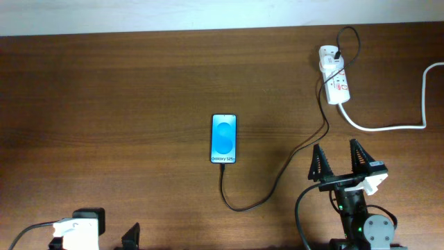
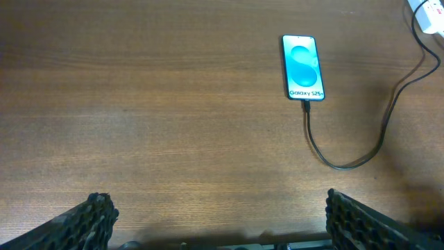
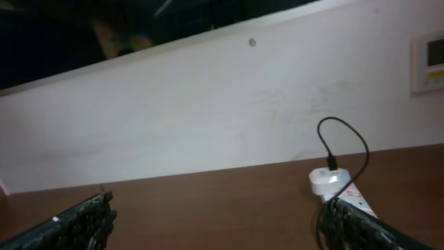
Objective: Plug charger to phone and switch on socket
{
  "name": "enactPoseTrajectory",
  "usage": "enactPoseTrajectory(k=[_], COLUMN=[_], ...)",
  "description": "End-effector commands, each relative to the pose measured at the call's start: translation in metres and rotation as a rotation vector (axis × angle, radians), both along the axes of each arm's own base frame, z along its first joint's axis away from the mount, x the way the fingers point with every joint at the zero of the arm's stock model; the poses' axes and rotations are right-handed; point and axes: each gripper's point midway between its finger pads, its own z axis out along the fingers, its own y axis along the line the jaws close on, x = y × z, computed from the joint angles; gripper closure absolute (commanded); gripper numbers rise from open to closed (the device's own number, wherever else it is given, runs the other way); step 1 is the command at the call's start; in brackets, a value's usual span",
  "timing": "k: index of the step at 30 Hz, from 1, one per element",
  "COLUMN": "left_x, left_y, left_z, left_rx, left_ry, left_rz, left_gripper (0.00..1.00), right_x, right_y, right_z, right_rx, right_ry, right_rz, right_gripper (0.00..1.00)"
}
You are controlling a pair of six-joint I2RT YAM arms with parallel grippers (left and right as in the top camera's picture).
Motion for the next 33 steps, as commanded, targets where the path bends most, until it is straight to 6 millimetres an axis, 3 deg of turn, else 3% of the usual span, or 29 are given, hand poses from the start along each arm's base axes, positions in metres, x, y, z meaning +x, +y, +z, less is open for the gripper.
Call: enactPoseTrajectory(k=[1, 13, 33], left_x=[-0.001, -0.001, -0.001], left_y=[0.001, 0.001, 0.001], left_z=[0.000, 0.000, 0.000], left_rx=[0.005, 0.005, 0.005], left_ry=[-0.003, -0.003, -0.003], left_rz=[-0.001, -0.001, -0.001], left_gripper=[0.01, 0.01, 0.01], right_x=[0.001, 0.005, 0.005], right_y=[-0.006, -0.010, -0.011], right_z=[-0.007, -0.065, -0.064], right_rx=[0.014, 0.024, 0.024], right_ry=[0.022, 0.259, 0.257], right_rz=[-0.036, -0.064, -0.069], right_gripper=[0.02, 0.02, 0.02])
